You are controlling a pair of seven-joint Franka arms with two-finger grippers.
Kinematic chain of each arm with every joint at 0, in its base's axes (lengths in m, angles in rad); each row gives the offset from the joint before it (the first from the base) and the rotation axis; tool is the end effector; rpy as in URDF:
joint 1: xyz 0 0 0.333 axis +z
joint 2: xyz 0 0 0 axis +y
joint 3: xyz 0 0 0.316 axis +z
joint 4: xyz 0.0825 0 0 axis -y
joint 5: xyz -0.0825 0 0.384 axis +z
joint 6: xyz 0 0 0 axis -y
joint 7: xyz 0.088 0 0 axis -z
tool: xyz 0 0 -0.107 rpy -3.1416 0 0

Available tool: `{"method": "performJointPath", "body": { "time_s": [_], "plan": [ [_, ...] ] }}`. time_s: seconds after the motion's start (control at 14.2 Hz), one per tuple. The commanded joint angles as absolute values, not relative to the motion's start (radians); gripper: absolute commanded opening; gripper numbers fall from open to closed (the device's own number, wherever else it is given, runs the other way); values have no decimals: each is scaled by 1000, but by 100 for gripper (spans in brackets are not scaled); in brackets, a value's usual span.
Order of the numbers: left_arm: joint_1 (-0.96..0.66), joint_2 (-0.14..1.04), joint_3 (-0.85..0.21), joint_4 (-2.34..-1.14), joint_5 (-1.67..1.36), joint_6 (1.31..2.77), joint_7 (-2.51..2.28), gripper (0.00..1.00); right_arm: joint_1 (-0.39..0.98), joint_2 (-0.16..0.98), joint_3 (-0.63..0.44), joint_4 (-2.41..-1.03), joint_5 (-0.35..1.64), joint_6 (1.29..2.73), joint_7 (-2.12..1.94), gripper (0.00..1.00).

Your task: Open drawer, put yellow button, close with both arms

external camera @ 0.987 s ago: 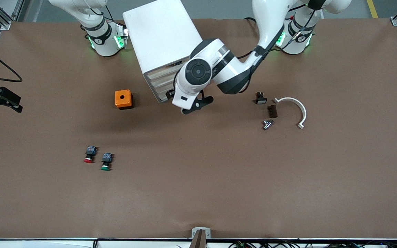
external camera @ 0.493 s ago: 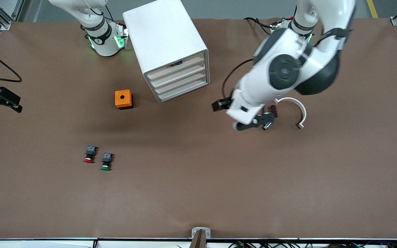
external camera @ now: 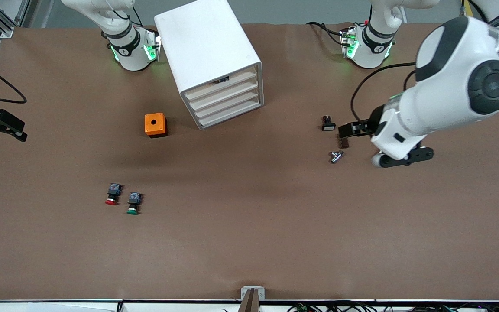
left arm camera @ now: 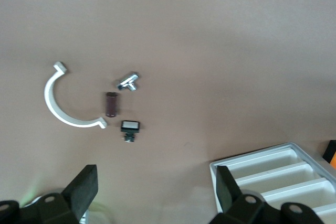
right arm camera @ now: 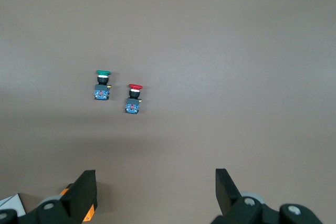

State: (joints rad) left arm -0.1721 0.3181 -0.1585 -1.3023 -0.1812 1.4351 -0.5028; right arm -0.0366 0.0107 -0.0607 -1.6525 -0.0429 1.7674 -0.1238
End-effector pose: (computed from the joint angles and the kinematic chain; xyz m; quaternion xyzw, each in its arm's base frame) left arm 0.5950 -0.2099 0.5544 0.9858 0.0827 -0.1287 0.0690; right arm 0.5714 -0.0594 0.5976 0.9983 0.0163 0.0494 0.0272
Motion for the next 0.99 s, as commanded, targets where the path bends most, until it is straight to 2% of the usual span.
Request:
{"method": "performJointPath", "body": {
  "time_s": [0.0,0.35,0.56,0.7,0.92],
  "plan": [
    [-132,233,-167,-1408,-155,1439,-428,99,-57,-5,-46,-1663,-46,1770,-118,100],
    [-2,146,-178,-1509,-97,1445,-211,99,-63,-5,-46,-1663,-43,1770,-118,100],
    [-18,51,-88,-1627,-91,1505,-137,99,-67,-5,-48,-1663,-17,1769,-118,100],
    [-17,14,-75,-1687,-89,1561,-117,99,-72,-5,-48,-1666,6,1760,-115,100],
    [-14,9,-71,-1668,-58,1578,-117,99,-77,-8,-48,-1664,9,1735,-48,100]
  ]
}}
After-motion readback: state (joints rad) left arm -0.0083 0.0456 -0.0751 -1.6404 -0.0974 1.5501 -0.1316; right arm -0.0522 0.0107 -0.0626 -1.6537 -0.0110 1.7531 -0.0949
